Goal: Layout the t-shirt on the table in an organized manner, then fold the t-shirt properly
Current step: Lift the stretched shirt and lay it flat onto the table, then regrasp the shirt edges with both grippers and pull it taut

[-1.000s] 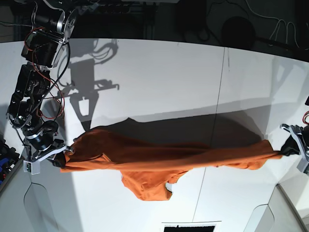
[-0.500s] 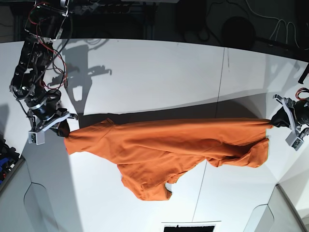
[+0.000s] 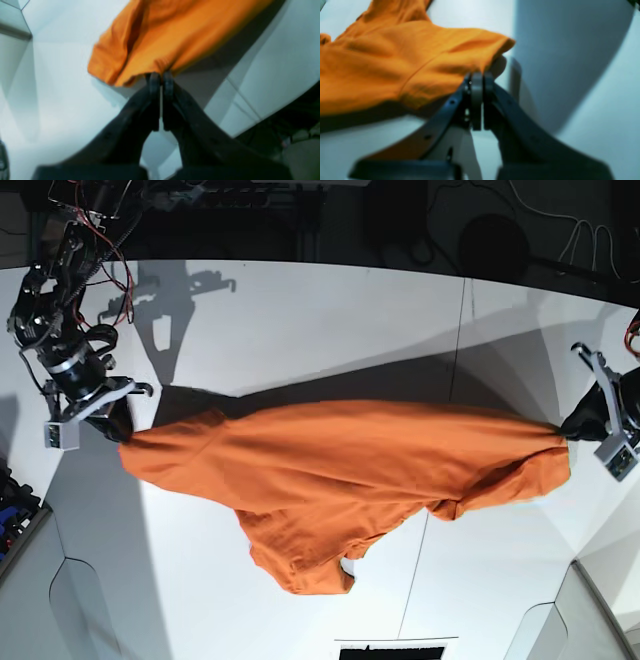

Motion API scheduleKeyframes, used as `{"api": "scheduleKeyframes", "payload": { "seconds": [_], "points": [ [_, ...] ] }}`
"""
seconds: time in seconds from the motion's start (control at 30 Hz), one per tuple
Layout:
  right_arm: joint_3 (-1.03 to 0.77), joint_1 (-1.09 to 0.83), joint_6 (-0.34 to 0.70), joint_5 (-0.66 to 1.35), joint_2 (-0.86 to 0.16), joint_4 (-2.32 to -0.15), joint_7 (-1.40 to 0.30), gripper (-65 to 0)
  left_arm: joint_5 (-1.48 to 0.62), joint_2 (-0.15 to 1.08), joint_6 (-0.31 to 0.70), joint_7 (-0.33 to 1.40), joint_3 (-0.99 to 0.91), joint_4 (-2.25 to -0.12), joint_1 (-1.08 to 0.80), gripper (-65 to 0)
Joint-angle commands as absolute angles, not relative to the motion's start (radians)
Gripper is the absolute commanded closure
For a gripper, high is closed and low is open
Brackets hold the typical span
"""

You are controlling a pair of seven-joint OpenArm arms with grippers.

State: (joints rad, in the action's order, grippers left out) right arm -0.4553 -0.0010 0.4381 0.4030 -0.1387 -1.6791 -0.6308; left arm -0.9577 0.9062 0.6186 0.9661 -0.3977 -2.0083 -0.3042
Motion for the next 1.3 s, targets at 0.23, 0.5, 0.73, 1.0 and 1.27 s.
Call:
{"api": "scheduleKeyframes", "payload": {
  "seconds": [0.23, 0.5, 0.73, 1.0, 1.27],
  "points": [
    [-0.467, 0.031, 0.494, 0.451, -0.154, -1.683, -0.591, 0.0, -0.899, 0.854, 0.667, 0.743, -0.405, -1.961, -0.359, 0.0],
    [-0.377, 0.153, 0.487, 0.402, -0.152, -1.475, -0.591, 0.0, -0.735, 0.794, 0.665, 0.662, -0.074, -1.625, -0.146, -9.8],
    [-0.374, 0.152, 0.487, 0.474, -0.147, -1.496, -0.606, -28.9, -0.764, 0.776, 0.663, 0.704, -0.067, -1.549, -0.096, -28.6],
    [-0.432, 0.152, 0.486, 0.487, -0.147, -1.616, -0.690, -28.9, -0.946, 0.776, 0.698, 0.892, -0.229, -1.627, -0.110, -28.6],
    [-0.434, 0.103, 0.487, 0.494, -0.147, -1.616, -0.683, -28.9, -0.880, 0.775, 0.691, 0.821, -0.229, -1.623, -0.236, -28.6]
  ]
}}
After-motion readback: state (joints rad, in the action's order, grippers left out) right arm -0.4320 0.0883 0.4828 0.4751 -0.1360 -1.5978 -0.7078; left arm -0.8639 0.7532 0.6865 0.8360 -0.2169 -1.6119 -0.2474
